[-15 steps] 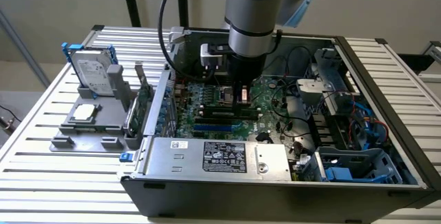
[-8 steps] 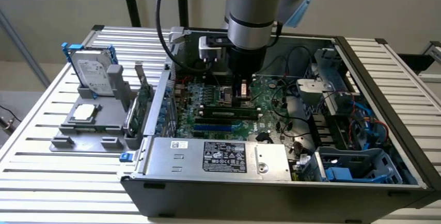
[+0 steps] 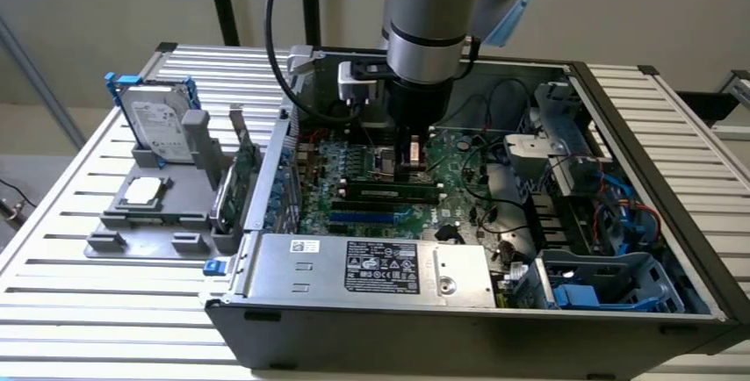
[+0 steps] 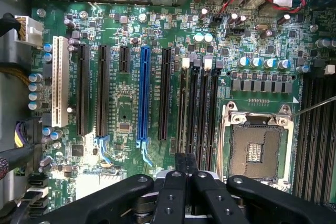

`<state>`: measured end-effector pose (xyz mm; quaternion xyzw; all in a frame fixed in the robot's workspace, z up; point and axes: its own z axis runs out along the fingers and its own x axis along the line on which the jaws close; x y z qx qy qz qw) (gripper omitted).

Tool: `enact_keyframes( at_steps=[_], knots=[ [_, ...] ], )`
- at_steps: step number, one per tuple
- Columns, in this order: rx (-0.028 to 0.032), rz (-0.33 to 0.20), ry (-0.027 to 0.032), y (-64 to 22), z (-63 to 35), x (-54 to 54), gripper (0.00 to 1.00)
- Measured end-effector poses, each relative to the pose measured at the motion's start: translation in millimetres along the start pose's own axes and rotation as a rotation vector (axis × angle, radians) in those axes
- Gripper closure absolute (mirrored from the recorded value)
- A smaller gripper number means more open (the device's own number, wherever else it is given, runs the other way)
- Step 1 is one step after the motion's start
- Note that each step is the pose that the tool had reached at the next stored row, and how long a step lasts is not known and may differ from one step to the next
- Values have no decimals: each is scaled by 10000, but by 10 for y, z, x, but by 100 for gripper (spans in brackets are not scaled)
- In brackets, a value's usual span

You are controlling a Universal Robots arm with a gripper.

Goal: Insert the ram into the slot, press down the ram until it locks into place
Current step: 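Press down the ram until it locks into place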

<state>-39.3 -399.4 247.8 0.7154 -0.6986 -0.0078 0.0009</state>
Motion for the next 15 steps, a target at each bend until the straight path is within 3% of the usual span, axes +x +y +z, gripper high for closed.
enact_keyframes(
  at_steps=[8, 15],
  knots=[
    [0, 0, -7, 0, 3, 1, 89],
    [1, 70, -6, -1, 74, 1, 89]
  ],
)
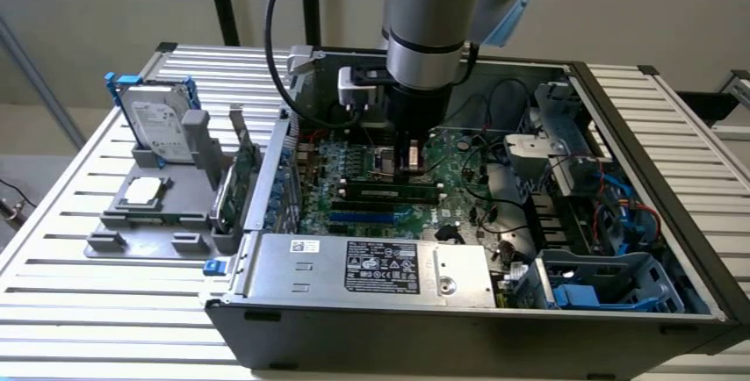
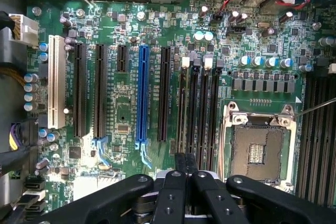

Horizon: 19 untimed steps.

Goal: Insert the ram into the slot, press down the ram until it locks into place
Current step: 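Press down the ram until it locks into place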

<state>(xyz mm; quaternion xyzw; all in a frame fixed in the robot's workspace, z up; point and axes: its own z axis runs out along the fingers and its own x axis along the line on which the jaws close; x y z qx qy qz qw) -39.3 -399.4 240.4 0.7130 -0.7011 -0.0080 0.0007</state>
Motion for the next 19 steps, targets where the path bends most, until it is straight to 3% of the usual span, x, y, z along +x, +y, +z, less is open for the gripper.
enact_keyframes(
  at_steps=[19],
  knots=[
    [0, 255, 1, 6, 131, -2, 89]
  ],
)
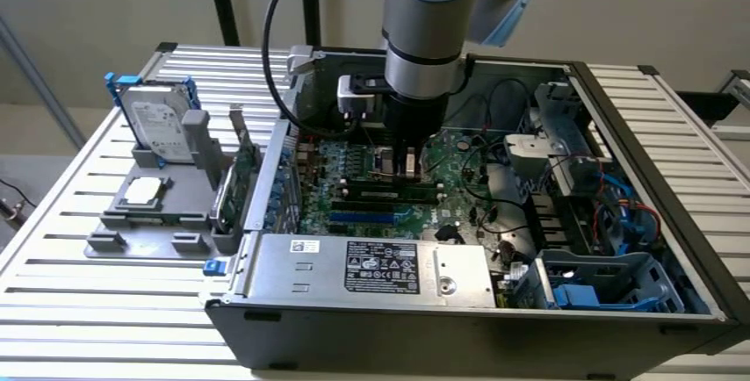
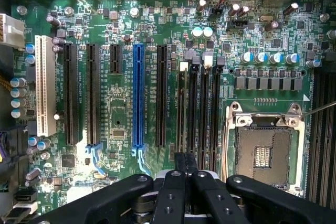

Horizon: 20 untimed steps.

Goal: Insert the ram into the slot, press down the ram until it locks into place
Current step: 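Press down the ram until it locks into place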

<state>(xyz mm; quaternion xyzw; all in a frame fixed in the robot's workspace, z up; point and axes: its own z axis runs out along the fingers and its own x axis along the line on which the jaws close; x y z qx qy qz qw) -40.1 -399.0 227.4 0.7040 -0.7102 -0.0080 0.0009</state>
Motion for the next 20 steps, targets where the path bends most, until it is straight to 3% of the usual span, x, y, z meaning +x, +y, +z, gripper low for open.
enact_keyframes(
  at_steps=[2, 7, 11, 20],
  knots=[
    [3, 12, -20, -1, -16, -3, 89],
    [-18, 20, -6, 2, -178, -2, 89],
    [-17, 20, -13, 2, -192, -3, 89],
    [-20, 19, -118, 2, -193, -3, 89]
  ],
)
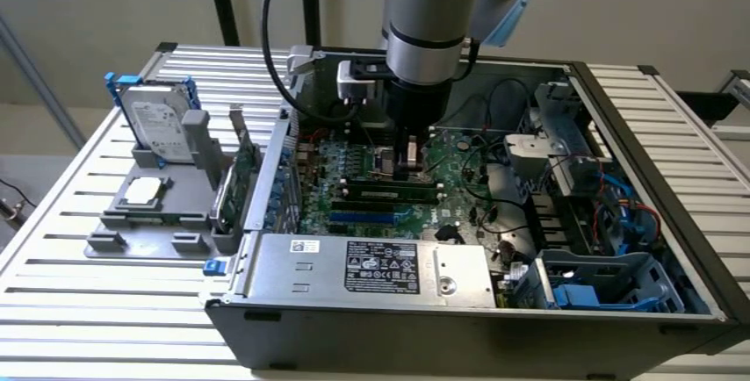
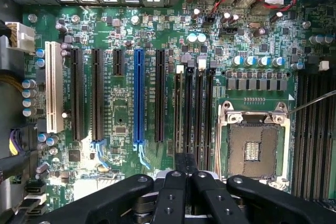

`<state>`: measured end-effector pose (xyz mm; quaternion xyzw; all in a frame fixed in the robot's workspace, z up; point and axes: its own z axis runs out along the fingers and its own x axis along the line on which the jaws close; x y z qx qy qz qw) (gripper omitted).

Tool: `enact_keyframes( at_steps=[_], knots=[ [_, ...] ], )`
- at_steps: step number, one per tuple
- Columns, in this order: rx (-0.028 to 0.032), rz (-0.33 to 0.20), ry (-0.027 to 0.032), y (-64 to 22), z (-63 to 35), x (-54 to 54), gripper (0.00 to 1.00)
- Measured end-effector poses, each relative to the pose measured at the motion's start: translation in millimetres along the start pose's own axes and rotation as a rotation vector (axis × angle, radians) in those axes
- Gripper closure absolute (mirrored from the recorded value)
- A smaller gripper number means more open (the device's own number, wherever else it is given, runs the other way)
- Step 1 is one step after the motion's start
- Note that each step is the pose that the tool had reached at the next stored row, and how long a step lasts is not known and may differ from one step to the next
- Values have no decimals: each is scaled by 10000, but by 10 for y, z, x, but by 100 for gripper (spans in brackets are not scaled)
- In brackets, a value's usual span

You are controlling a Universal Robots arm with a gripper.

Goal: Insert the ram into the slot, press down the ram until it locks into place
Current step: 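Press down the ram until it locks into place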

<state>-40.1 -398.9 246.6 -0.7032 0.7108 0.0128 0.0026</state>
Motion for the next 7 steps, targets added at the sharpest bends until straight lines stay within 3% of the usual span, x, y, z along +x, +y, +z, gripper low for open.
enact_keyframes(
  at_steps=[7],
  knots=[
    [-1, -2, -85, 0, 0, 0, 89]
  ],
)
